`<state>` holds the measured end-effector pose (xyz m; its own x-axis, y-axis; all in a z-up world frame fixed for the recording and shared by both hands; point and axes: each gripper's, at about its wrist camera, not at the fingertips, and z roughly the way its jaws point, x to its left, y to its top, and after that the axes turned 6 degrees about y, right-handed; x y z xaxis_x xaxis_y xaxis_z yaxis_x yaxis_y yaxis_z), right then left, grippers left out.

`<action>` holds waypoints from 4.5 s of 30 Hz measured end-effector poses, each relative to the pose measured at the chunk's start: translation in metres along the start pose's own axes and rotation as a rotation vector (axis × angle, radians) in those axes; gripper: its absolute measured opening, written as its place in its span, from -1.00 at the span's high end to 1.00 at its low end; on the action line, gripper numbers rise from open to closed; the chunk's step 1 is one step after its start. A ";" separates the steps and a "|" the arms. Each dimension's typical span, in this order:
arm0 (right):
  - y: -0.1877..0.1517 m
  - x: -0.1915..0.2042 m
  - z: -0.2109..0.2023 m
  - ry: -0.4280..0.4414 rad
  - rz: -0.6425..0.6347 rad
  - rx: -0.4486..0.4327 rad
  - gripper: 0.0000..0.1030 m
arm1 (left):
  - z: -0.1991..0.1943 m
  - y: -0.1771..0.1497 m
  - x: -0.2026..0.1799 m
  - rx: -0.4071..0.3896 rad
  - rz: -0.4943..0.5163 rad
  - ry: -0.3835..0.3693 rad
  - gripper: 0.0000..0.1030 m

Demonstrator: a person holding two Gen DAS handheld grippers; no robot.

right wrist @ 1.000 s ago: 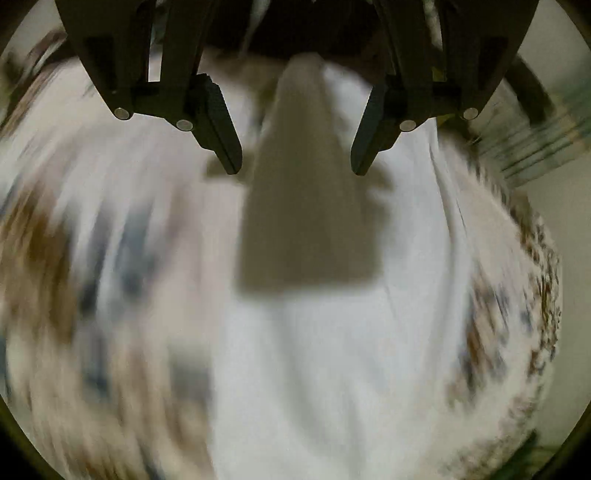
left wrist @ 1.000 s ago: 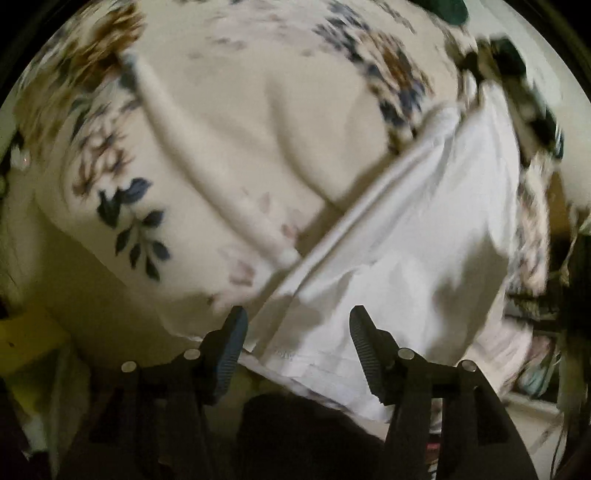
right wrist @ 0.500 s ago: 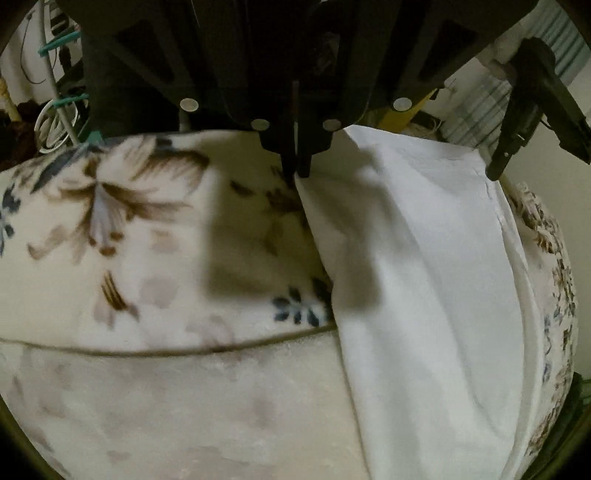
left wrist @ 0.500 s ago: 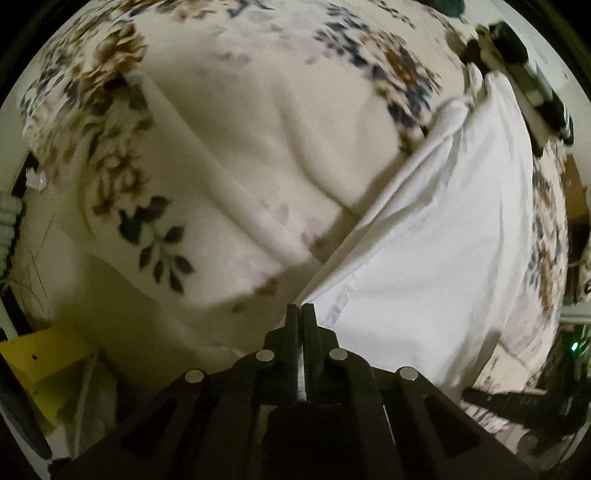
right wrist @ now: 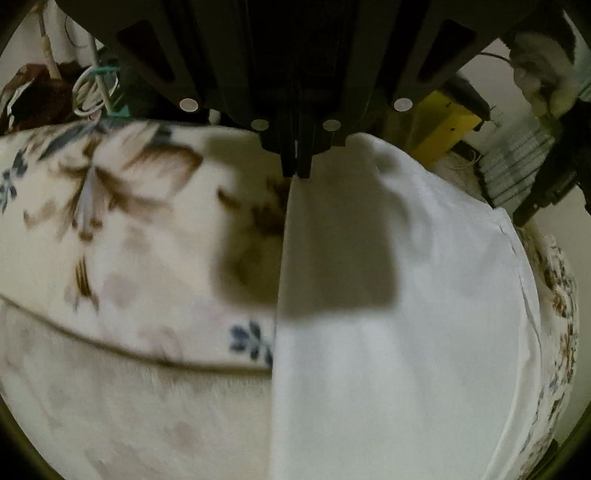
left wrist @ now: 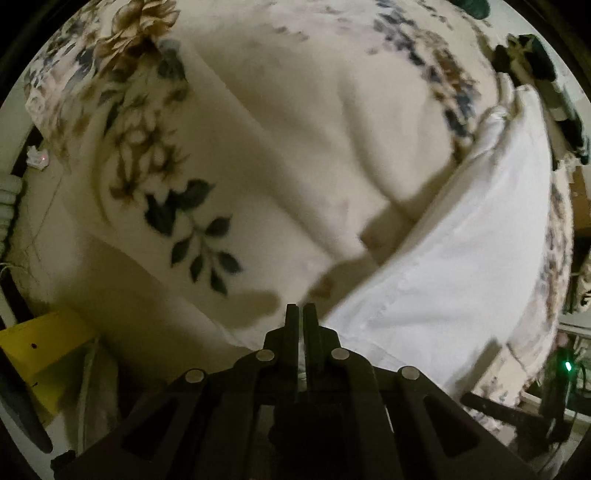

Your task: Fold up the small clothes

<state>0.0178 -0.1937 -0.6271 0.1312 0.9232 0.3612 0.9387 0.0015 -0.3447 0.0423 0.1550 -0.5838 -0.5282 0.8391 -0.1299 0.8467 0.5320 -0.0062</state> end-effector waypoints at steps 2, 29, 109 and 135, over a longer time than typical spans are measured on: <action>0.006 0.001 -0.004 0.098 0.043 0.036 0.53 | -0.011 -0.001 -0.006 -0.011 0.024 -0.014 0.94; 0.334 -0.058 -0.263 0.293 0.100 -0.501 -0.34 | 0.002 0.313 -0.376 -0.231 0.356 -0.254 0.02; 0.335 0.093 -0.268 0.408 -0.211 -0.687 0.92 | -0.076 0.306 -0.343 -0.246 0.583 -0.669 0.76; 0.217 -0.042 -0.193 0.543 0.079 -0.428 -0.48 | 0.015 0.257 -0.269 -0.006 0.499 -0.446 -0.23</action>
<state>0.2779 -0.3060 -0.5502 0.2406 0.5914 0.7697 0.9482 -0.3128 -0.0561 0.4032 0.0643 -0.5655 0.0052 0.8585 -0.5128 0.9815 0.0937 0.1667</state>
